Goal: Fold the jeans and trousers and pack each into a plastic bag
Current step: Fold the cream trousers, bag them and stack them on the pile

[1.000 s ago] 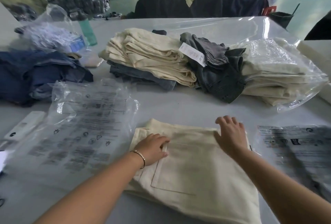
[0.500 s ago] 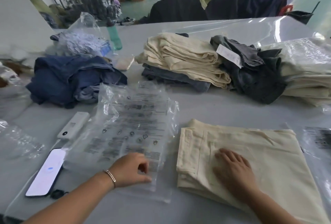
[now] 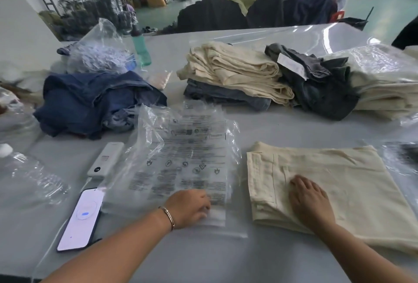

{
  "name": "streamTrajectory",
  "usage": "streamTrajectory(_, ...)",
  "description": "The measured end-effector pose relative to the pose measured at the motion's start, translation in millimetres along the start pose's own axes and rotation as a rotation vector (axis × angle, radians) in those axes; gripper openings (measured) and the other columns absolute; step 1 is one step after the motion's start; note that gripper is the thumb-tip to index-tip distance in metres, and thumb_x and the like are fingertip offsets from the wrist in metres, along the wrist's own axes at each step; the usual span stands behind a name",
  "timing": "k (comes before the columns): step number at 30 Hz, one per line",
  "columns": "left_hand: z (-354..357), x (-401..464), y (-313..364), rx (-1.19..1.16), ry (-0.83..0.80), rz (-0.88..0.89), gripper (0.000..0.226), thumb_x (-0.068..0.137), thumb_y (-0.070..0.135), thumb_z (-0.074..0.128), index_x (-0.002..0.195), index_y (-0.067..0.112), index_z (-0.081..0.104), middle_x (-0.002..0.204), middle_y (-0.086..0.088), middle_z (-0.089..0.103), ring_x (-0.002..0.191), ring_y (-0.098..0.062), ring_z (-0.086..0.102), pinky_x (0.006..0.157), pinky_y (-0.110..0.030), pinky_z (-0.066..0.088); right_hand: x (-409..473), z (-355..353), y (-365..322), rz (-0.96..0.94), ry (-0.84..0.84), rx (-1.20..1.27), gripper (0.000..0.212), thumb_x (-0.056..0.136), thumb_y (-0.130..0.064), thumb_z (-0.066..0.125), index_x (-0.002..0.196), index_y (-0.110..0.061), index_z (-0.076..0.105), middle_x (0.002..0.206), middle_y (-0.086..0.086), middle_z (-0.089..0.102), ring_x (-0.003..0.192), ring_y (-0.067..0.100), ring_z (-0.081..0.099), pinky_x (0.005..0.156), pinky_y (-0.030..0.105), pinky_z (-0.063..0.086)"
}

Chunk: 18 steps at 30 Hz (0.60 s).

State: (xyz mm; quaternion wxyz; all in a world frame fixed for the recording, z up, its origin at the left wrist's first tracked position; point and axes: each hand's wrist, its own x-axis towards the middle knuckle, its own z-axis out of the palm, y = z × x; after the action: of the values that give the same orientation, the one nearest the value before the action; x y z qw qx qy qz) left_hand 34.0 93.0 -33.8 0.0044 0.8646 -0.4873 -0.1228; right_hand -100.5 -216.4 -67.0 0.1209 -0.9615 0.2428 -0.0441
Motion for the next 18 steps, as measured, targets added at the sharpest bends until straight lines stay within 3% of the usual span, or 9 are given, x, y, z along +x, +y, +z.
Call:
streamTrajectory(5, 9.2, -6.6, -11.3, 0.084, -0.047, 0.043, 0.049, 0.083, 0.054, 0.06, 0.123, 0.026, 0.057, 0.128, 0.007, 0.052, 0.116, -0.016, 0.05, 0.09, -0.032, 0.044, -10.6, 0.8, -8.7, 0.059, 0.018, 0.016, 0.041, 0.096, -0.028, 0.042, 0.136, -0.02, 0.047, 0.148, -0.001, 0.041, 0.135, 0.02, 0.037, 0.109, 0.031, 0.024)
streamTrajectory(7, 8.5, -8.9, -11.0, 0.112, -0.017, 0.066, 0.038, 0.088, 0.046, 0.056, 0.118, 0.024, 0.06, 0.125, 0.004, 0.055, 0.113, -0.019, 0.052, 0.088, -0.034, 0.045, -13.2, -2.7, -12.4, 0.076, -0.006, 0.027, 0.039, 0.095, -0.026, 0.044, 0.133, -0.021, 0.049, 0.146, 0.0, 0.042, 0.133, 0.022, 0.039, 0.107, 0.032, 0.027)
streamTrajectory(11, 8.0, -10.4, -8.6, 0.108, 0.169, 0.104, 0.02, 0.091, 0.028, 0.05, 0.093, 0.019, 0.068, 0.099, 0.001, 0.068, 0.09, -0.021, 0.065, 0.068, -0.03, 0.052, -21.7, -15.9, -25.2, 0.059, -0.004, 0.076, 0.035, 0.085, -0.018, 0.06, 0.12, -0.014, 0.059, 0.133, 0.008, 0.051, 0.119, 0.031, 0.048, 0.095, 0.036, 0.039)
streamTrajectory(15, -1.4, -3.7, -1.1, -0.252, 0.287, -0.134, 0.02, 0.095, 0.024, 0.046, 0.1, 0.02, 0.065, 0.099, 0.001, 0.066, 0.092, -0.021, 0.061, 0.074, -0.028, 0.043, -38.0, -25.0, -60.2, -0.115, 0.249, 0.299, 0.021, 0.072, 0.001, 0.073, 0.089, -0.011, 0.069, 0.095, 0.004, 0.066, 0.087, 0.027, 0.061, 0.068, 0.034, 0.049)
streamTrajectory(17, -9.3, 1.7, 6.8, -0.387, 0.379, -0.186, 0.02, 0.095, 0.017, 0.048, 0.103, 0.016, 0.066, 0.097, -0.002, 0.067, 0.091, -0.021, 0.061, 0.074, -0.025, 0.04, -41.5, -29.5, -86.7, -0.085, 0.134, 0.449, 0.008, 0.08, -0.01, 0.071, 0.077, -0.014, 0.065, 0.073, -0.001, 0.065, 0.067, 0.022, 0.06, 0.059, 0.036, 0.047)
streamTrajectory(18, -12.9, 4.4, 11.9, -0.428, 0.401, -0.179, 0.021, 0.096, 0.016, 0.048, 0.107, 0.014, 0.066, 0.1, -0.003, 0.066, 0.093, -0.021, 0.061, 0.076, -0.023, 0.04, -40.3, -30.9, -100.6, -0.015, -0.036, 0.595, 0.014, 0.085, -0.021, 0.068, 0.075, -0.013, 0.064, 0.065, 0.0, 0.065, 0.061, 0.021, 0.06, 0.058, 0.036, 0.047)
